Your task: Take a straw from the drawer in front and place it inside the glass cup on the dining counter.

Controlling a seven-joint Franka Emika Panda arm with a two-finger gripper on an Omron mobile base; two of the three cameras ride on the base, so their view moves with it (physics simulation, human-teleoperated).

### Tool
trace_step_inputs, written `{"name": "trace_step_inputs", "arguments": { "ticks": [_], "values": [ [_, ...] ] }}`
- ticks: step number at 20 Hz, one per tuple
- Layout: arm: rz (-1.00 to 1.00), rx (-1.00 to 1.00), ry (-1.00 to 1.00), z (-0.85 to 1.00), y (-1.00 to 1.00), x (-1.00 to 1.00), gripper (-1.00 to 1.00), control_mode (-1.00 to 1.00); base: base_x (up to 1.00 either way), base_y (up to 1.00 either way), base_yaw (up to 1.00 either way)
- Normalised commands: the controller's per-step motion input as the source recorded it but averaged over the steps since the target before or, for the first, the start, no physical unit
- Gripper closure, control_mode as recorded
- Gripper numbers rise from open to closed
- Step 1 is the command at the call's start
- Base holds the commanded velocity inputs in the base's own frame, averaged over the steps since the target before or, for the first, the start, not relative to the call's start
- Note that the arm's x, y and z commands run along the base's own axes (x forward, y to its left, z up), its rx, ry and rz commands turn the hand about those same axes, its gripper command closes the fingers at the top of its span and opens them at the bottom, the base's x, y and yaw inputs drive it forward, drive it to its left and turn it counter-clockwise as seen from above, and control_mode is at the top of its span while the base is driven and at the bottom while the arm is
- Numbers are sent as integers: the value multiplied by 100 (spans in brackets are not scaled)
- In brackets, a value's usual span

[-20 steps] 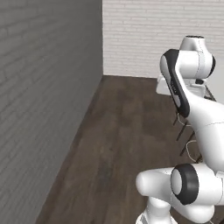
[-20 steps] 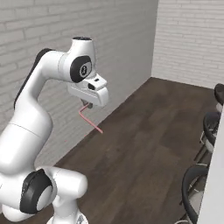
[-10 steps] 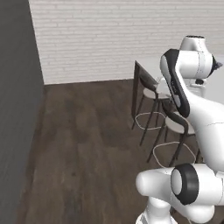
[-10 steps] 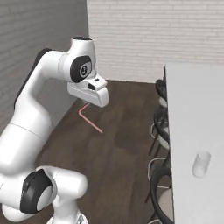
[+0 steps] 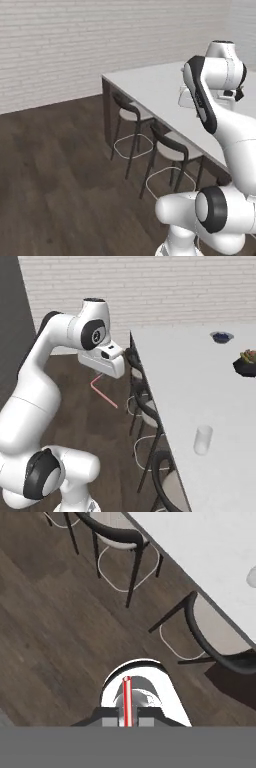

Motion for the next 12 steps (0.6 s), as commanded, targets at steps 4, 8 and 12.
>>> {"name": "trace_step_inputs", "arguments": {
  "ticks": [4, 8, 12],
  "values": [
    [0, 0, 0, 0, 0, 0, 100, 100, 16, 40, -55],
    [0, 0, 0, 0, 0, 0, 100, 100, 2, 35, -66],
    [0, 0, 0, 0, 0, 0, 100, 100, 1, 40, -73]
  ]
}}
